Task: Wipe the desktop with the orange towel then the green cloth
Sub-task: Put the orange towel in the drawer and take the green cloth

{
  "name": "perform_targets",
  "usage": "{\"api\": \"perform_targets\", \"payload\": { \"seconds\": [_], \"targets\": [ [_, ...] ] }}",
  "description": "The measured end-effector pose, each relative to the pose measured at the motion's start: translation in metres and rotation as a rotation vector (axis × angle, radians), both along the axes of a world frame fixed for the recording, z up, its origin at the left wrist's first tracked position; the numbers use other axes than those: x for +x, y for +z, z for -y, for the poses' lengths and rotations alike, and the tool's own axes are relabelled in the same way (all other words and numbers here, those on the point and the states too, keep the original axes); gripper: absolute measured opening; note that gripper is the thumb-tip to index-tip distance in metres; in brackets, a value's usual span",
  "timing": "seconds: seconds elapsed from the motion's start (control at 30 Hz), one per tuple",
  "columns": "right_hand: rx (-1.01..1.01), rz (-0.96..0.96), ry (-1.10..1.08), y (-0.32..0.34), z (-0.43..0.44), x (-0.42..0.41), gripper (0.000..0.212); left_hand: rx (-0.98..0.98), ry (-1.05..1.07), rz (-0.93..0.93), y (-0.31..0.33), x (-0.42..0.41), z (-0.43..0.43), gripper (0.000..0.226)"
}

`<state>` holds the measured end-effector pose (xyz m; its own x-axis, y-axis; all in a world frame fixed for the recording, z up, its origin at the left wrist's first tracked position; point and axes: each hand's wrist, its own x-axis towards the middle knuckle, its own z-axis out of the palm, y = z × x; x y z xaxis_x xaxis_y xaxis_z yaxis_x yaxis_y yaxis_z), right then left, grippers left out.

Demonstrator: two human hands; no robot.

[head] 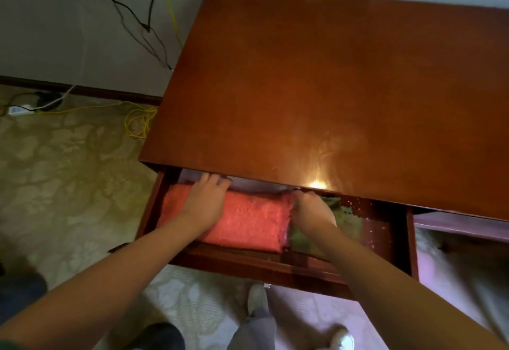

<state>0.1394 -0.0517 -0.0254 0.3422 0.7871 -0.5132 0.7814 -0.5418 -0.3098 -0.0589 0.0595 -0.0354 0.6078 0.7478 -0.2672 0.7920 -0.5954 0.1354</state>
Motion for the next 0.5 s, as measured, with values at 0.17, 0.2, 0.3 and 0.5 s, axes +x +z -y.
{"api": "perform_targets", "payload": {
  "seconds": [0.17, 0.2, 0.3, 0.5],
  "targets": [
    [-0.083, 0.107, -0.068, 0.001, 0.025, 0.037, 0.047, -0.347, -0.088, 0.154, -0.005, 0.083, 0.020, 0.040],
    [-0.107, 0.141, -0.061, 0.001, 0.029, 0.043, 0.048, -0.379, -0.119, 0.149, -0.006, 0.097, 0.026, 0.041],
    [-0.161, 0.186, -0.023, -0.004, 0.040, 0.057, 0.048, -0.339, -0.167, 0.029, -0.010, 0.129, 0.042, 0.049],
    [-0.136, 0.088, 0.031, 0.002, 0.054, 0.062, 0.035, -0.250, -0.334, -0.095, -0.005, 0.151, 0.062, 0.036]
  ]
}}
